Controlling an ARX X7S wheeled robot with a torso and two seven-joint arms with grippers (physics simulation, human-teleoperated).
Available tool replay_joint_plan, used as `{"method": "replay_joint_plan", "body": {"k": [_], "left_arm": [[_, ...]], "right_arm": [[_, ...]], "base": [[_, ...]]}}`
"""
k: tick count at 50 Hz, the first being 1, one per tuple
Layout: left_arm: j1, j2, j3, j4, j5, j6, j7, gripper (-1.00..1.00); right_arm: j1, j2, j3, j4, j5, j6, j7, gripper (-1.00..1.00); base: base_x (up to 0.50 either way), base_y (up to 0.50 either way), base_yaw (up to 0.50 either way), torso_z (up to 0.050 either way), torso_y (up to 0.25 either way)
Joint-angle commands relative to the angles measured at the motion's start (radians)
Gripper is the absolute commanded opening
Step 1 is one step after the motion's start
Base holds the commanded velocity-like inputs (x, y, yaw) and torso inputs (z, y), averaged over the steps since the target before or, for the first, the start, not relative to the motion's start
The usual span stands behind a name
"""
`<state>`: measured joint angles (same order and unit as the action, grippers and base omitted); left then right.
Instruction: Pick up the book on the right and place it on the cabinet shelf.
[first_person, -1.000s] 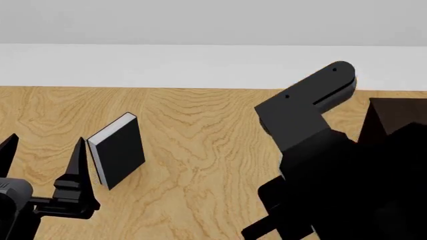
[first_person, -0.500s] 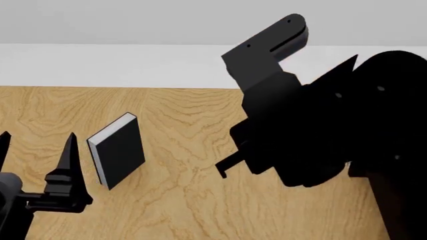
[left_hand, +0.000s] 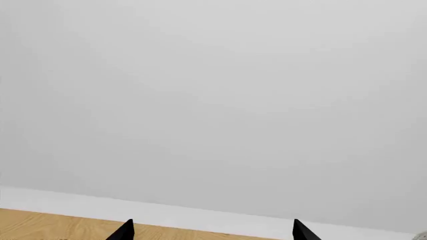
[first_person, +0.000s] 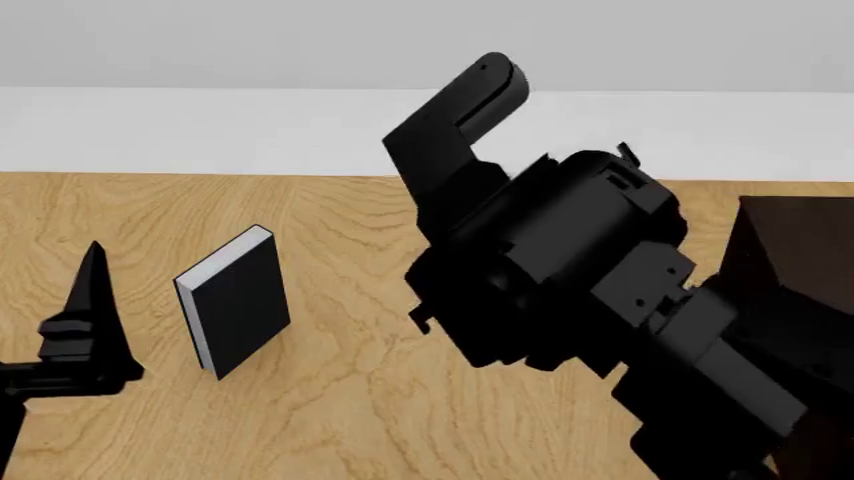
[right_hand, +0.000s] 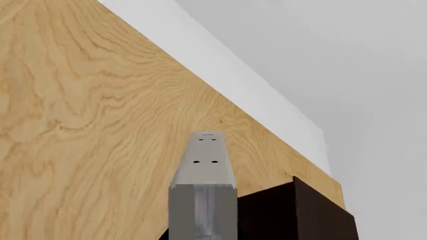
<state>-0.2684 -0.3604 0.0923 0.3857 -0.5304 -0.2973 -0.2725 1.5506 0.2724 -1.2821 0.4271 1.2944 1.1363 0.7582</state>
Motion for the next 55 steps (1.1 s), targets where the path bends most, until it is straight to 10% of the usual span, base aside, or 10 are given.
{"method": "replay_joint_plan", "body": {"k": [1, 12, 55], "left_arm": [[-0.003, -0.003, -0.013, -0.007, -0.019, 0.001, -0.001, 1.0], [-0.005, -0.011, -0.031, -0.024, -0.032, 0.009, 0.001, 1.0], [-0.07, 0.003, -0.015, -0.125, -0.033, 0.022, 0.009, 1.0]], "right_arm": [[-0.028, -0.119, -0.074, 0.119, -0.224, -0.083, -0.003, -1.0], [-0.069, -0.271, -0.176, 0.392, -0.365, -0.226, -0.076, -1.0], [-0.302, -0.272, -0.245, 0.452, -0.642, -0.168, 0.09, -1.0]], "base": [[0.0, 0.0, 0.0, 0.0, 0.0], [0.0, 0.0, 0.0, 0.0, 0.001], [0.0, 0.0, 0.0, 0.0, 0.001]]}}
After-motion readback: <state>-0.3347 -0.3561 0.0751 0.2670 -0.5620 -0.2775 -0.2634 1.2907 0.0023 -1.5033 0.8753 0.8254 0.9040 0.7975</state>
